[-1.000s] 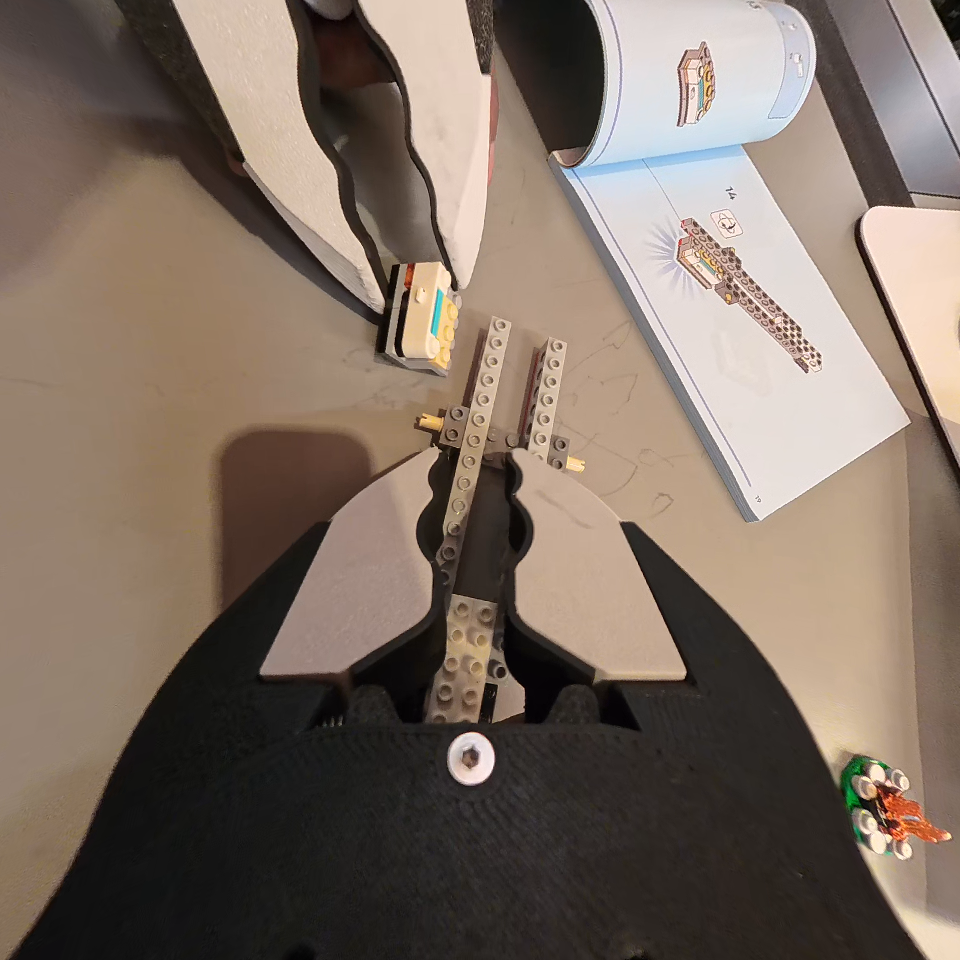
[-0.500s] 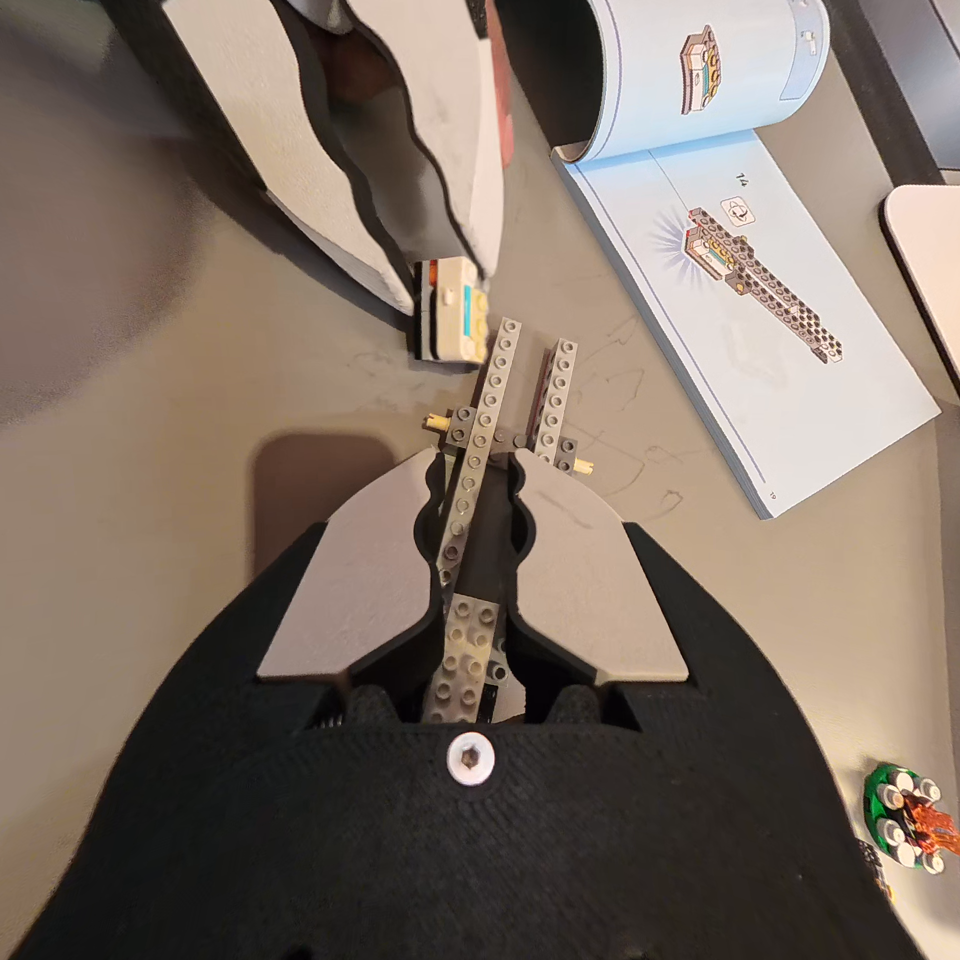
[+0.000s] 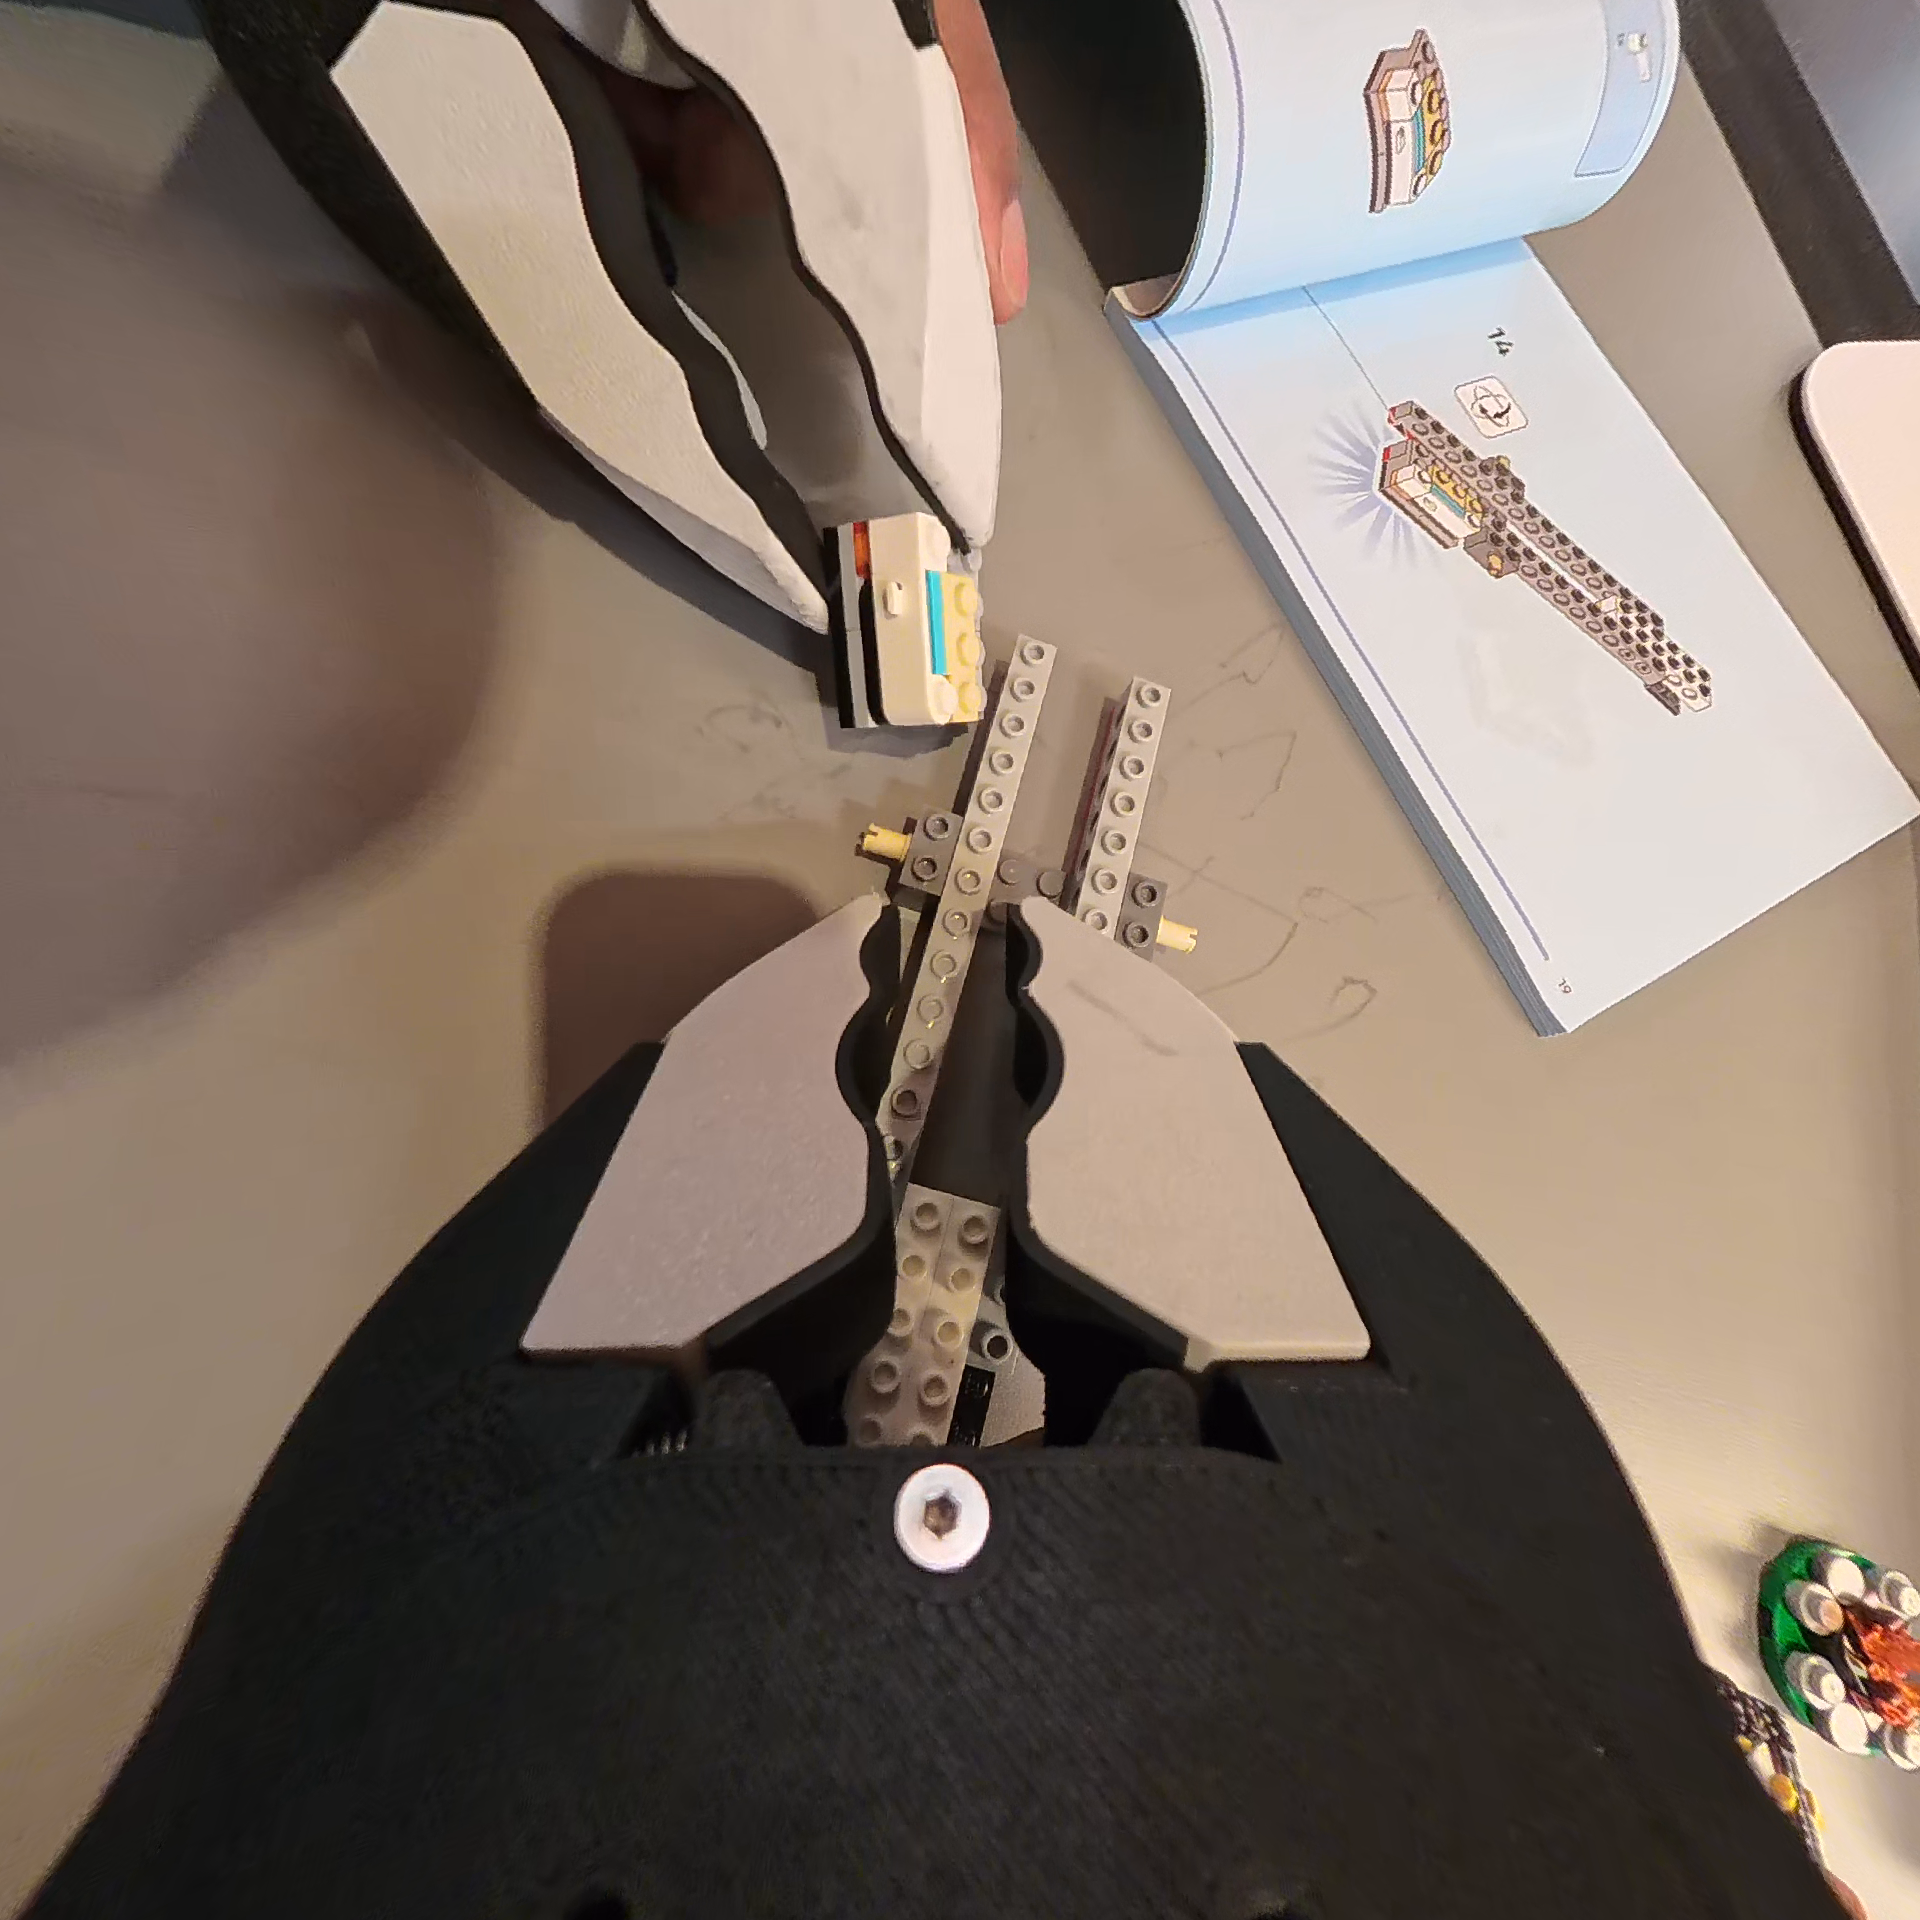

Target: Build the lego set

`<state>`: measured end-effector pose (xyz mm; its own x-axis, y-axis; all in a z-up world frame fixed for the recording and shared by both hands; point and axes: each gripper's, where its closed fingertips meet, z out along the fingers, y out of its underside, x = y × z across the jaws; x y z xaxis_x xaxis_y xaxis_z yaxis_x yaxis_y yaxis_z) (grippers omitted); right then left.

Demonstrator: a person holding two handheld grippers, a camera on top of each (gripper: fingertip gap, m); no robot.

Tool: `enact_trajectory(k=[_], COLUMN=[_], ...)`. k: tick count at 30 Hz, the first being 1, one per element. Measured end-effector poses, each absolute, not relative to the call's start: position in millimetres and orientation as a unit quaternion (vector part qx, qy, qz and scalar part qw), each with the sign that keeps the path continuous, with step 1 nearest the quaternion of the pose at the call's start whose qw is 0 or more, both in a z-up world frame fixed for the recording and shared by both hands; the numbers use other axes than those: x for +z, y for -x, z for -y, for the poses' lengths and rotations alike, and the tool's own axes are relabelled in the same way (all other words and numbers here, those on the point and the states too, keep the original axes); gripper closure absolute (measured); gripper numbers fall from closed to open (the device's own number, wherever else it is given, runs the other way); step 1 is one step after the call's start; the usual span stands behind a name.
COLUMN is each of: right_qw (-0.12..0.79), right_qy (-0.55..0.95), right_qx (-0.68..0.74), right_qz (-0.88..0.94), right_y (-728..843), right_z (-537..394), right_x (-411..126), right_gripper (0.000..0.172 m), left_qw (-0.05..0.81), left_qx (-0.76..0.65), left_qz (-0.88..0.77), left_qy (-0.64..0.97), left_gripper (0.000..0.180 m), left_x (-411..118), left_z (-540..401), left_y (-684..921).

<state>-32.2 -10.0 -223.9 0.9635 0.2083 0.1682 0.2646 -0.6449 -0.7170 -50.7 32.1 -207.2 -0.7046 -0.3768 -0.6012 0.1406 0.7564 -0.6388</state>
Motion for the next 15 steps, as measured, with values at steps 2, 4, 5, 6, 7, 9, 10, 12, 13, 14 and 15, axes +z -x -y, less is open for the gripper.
enact_trajectory(k=[2,4,5,6,7,9,10,12,13,14,15], right_qw=[0.399,0.401,0.405,0.41,0.418,0.44,0.451,0.462,0.458,0.453,0.447], right_qy=[0.907,0.906,0.904,0.902,0.899,0.89,0.886,0.884,0.886,0.889,0.892], right_qx=[-0.035,-0.032,-0.029,-0.026,-0.022,-0.011,-0.006,0.004,0.004,0.0,-0.004], right_qz=[0.133,0.132,0.132,0.131,0.129,0.117,0.105,0.077,0.067,0.063,0.063], right_y=[33,33,33,33,34,32,29,22,18,16,14], right_z=[10,10,10,10,11,11,11,13,15,18,19], right_x=[-225,-224,-223,-221,-218,-211,-207,-203,-204,-206,-207], right_gripper=[0.152,0.152,0.151,0.151,0.15,0.148,0.147,0.142,0.139,0.135,0.132], left_qw=[0.378,0.379,0.378,0.379,0.379,0.378,0.377,0.377,0.377,0.376,0.376], left_qx=[-0.338,-0.337,-0.338,-0.338,-0.339,-0.338,-0.338,-0.338,-0.338,-0.338,-0.338], left_qz=[-0.859,-0.859,-0.859,-0.859,-0.859,-0.859,-0.859,-0.86,-0.86,-0.86,-0.86], left_qy=[0.067,0.067,0.067,0.067,0.067,0.068,0.068,0.068,0.068,0.068,0.068], left_gripper=[0.158,0.158,0.158,0.158,0.158,0.158,0.158,0.158,0.158,0.158,0.158], left_x=[-209,-209,-208,-208,-208,-208,-208,-209,-209,-209,-209], left_z=[-32,-32,-32,-32,-33,-33,-33,-33,-33,-33,-33], left_y=[51,51,51,51,51,51,52,52,52,52,52])
